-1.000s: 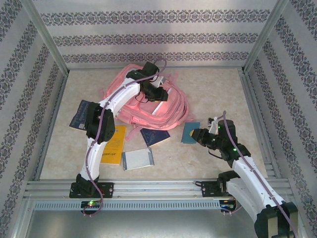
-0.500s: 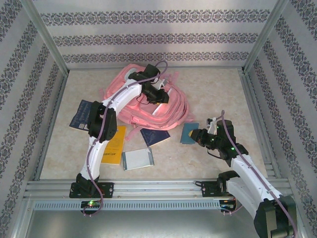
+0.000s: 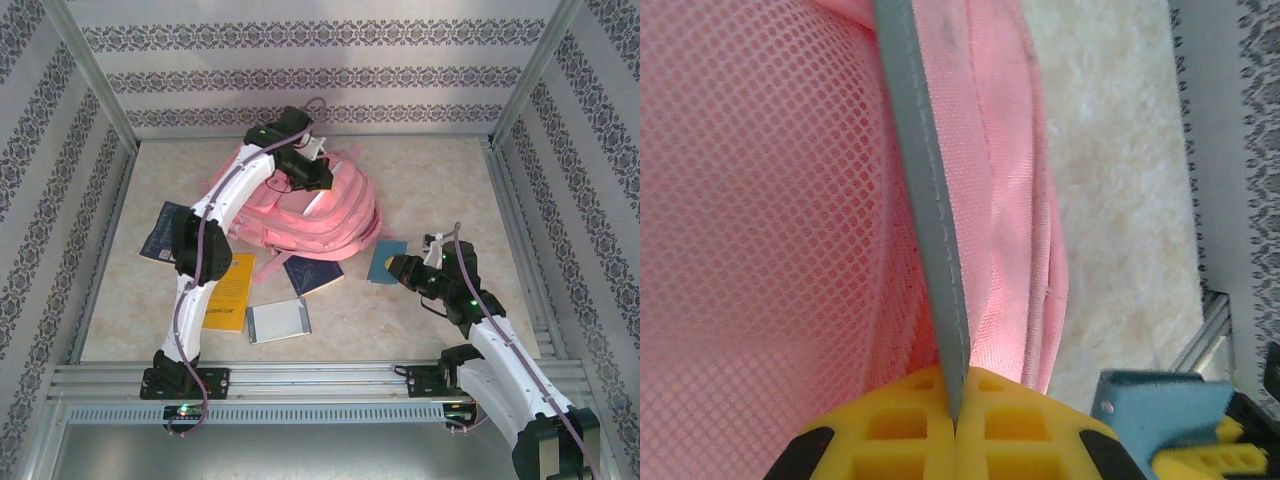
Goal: Pack the student bag
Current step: Open the student bag at the top-center of the table, then place the card holder in the student bag.
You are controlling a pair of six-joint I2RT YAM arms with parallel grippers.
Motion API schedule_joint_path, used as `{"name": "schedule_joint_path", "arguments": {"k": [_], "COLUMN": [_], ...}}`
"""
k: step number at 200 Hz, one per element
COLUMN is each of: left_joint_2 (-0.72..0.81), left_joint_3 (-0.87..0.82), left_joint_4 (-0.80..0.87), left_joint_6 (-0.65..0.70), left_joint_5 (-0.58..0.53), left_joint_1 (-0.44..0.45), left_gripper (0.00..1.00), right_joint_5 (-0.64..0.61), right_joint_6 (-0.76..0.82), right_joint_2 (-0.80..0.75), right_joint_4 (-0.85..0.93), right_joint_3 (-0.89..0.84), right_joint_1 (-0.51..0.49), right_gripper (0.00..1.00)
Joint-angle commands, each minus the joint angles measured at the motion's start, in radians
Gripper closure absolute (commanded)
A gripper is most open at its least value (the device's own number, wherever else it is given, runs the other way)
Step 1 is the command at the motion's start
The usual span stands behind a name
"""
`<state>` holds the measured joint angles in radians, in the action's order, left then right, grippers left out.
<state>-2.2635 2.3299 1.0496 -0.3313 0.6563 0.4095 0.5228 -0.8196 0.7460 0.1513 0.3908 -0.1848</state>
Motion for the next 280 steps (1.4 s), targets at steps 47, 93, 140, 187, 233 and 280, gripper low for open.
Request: {"name": "schedule_joint_path", "arguments": {"k": [47,93,140,187,233,280], "left_joint_2": [0.220,0.268,0.292,0.314,0.310,0.297], "left_joint_3": [-0.050,-0.096,-0.131,-0.154,-0.160,-0.159], "left_joint_4": [-0.031,-0.112,-0.227,-0.310,-0.343,-0.360], "left_joint_6": [-0.013,-0.073,-0.151,-0.213,-0.236,-0.251], "left_joint_5": [0.216,0.336,0.441,0.500,0.523,0.534], "left_joint_1": [-0.137,-0.201,-0.217,-0.216,-0.218,-0.216], "left_gripper": [1.00,1.00,1.00,1.00,1.00,1.00], "right_joint_5": [-0.052,-0.087,-0.100,-0.113,-0.114,-0.148], "right_joint_6": [-0.089,-0.112,-0.200,-0.364,-0.495,-0.512], "right_joint_2": [0.143,0.328,0.568,0.811,1.059,1.260], "right_joint_4": [-0.178,-0.269,-0.409,-0.665,-0.958,-0.967], "right_joint_3": [0.116,0.253,0.406,0.482,0.594,0.790], "right_joint_1": [-0.016,-0.098,-0.176,-0.218,-0.272,-0.355], "right_gripper": [1.00,1.00,1.00,1.00,0.95,0.95]}}
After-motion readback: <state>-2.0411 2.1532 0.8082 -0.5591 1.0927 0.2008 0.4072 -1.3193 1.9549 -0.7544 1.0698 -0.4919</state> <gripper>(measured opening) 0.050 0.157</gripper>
